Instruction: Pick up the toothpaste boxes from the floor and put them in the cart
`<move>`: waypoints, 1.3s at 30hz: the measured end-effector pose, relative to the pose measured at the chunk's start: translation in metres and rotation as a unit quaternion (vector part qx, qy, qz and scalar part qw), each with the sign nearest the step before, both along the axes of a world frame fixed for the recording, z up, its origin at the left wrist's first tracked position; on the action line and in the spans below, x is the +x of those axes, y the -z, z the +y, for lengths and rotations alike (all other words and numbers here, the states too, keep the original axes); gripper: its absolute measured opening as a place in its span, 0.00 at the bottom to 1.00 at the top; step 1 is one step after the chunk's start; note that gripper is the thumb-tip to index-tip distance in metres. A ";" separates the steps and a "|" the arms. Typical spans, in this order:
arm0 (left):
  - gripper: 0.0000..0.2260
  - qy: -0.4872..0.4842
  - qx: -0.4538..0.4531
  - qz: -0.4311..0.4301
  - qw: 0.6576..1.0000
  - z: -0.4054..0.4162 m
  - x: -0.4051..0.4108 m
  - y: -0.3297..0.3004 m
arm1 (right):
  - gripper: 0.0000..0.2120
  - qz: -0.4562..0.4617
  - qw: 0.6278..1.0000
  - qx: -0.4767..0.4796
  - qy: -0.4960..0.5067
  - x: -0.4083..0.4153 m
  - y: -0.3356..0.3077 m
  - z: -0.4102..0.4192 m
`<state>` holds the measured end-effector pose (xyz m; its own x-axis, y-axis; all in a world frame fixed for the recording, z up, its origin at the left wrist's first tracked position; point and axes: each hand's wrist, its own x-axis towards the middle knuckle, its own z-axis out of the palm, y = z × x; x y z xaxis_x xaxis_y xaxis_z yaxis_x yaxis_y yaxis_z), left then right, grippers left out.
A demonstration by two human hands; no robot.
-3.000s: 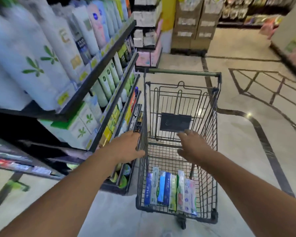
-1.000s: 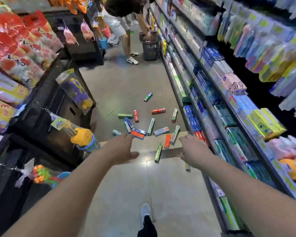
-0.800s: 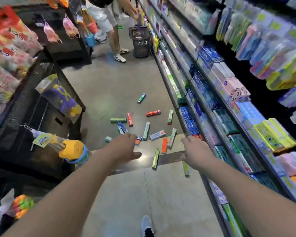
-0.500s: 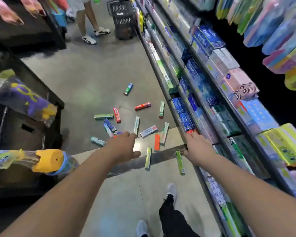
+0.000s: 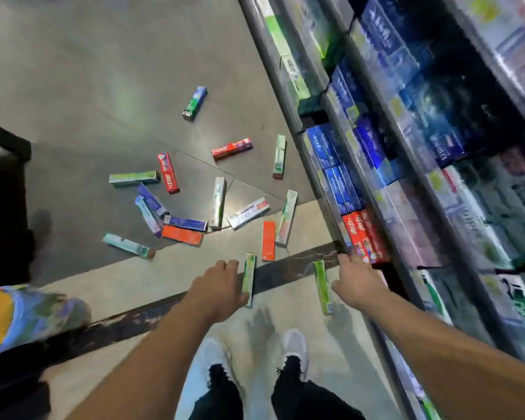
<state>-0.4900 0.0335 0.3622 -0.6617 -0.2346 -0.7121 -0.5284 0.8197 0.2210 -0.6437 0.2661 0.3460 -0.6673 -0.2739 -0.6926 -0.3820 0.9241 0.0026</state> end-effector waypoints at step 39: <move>0.18 -0.138 -0.071 0.064 0.986 -0.040 -0.050 -0.092 | 0.21 0.060 0.998 -0.019 -0.025 -0.008 -0.096 -0.044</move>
